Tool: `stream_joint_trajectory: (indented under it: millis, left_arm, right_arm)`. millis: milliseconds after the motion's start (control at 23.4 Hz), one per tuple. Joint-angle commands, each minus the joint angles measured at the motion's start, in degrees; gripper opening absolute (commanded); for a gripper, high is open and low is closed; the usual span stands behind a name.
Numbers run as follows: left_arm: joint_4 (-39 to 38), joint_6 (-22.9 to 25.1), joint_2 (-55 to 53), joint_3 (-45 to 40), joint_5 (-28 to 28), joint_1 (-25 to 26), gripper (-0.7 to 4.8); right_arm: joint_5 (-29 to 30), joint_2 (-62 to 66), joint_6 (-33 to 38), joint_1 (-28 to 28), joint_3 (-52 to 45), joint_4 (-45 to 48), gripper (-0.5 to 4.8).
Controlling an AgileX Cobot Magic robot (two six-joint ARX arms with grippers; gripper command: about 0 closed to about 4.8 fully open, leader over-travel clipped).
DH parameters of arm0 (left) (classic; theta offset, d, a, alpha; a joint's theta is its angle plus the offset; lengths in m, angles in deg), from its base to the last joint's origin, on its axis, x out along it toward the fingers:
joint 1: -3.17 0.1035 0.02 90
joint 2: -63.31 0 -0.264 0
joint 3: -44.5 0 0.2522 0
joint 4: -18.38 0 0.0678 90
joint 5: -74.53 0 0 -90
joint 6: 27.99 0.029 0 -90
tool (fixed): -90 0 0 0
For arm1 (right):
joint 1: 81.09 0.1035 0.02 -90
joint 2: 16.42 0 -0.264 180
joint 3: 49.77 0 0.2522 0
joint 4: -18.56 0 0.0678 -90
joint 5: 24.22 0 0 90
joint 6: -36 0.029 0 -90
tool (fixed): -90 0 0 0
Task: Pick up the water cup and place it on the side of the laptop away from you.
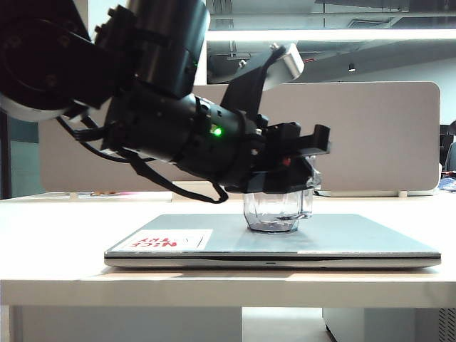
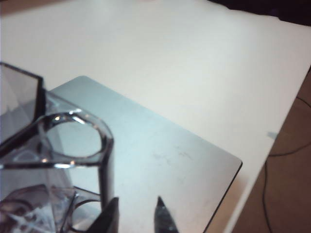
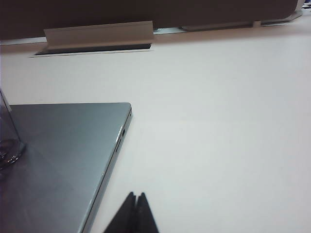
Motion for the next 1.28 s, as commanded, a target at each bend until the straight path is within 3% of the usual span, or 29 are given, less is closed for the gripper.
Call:
stream_joint_trajectory:
  millis: [43,513,1282]
  left_arm:
    - [-0.2,-0.2,-0.6,0.8,-1.2,-0.1,0.90]
    - [0.4,-0.2,-0.8,0.8,-5.2,0.0,1.00]
    - [3.9,-0.2,-4.9,4.0,-5.0,-0.1,0.83]
  right_arm:
    - [1.2,-0.1,0.2,0.0,-0.3,0.4,-0.01]
    - [1.4,-0.1,0.2,0.0,-0.3,0.4,-0.01]
    - [1.4,-0.1,0.2,0.0,-0.3,-0.2,-0.01]
